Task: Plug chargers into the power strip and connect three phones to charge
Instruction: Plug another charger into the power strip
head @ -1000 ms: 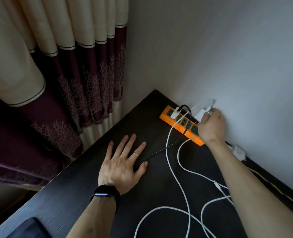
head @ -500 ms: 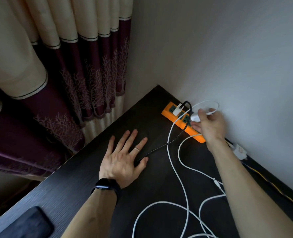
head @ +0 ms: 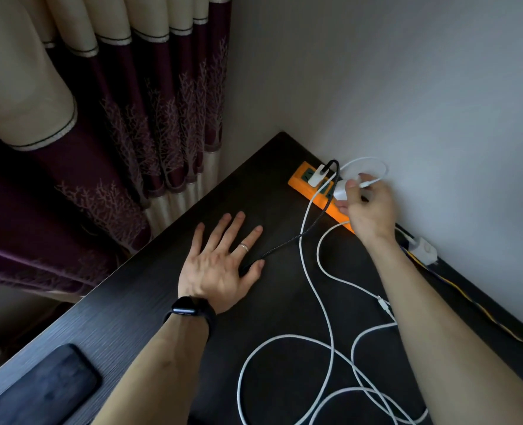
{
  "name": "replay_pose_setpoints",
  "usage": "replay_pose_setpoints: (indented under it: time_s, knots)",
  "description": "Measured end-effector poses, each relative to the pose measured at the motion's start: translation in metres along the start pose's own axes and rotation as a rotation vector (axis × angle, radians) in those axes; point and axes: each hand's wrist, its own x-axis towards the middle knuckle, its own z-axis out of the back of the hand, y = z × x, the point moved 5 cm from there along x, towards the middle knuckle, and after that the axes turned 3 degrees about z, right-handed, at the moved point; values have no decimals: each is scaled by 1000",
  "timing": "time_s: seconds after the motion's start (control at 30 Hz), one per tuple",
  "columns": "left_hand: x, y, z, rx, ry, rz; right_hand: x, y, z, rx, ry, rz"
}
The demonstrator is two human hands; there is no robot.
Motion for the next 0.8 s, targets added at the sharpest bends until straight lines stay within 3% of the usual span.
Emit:
replay_pose_setpoints:
  time_s: [0.23,0.37,0.57,0.8]
  knots:
    - [-2,0,-1,8,1,-5,2,23,-6,-498,-2,189]
    - [-2,0,0,2,13,4,-1,19,3,-521,15,195]
    - [3,0,2,15,20,5,8,39,-15,-746,47,280]
    - [1,-1,-1,4,18,-1,-1,35,-14,-719,-2,275]
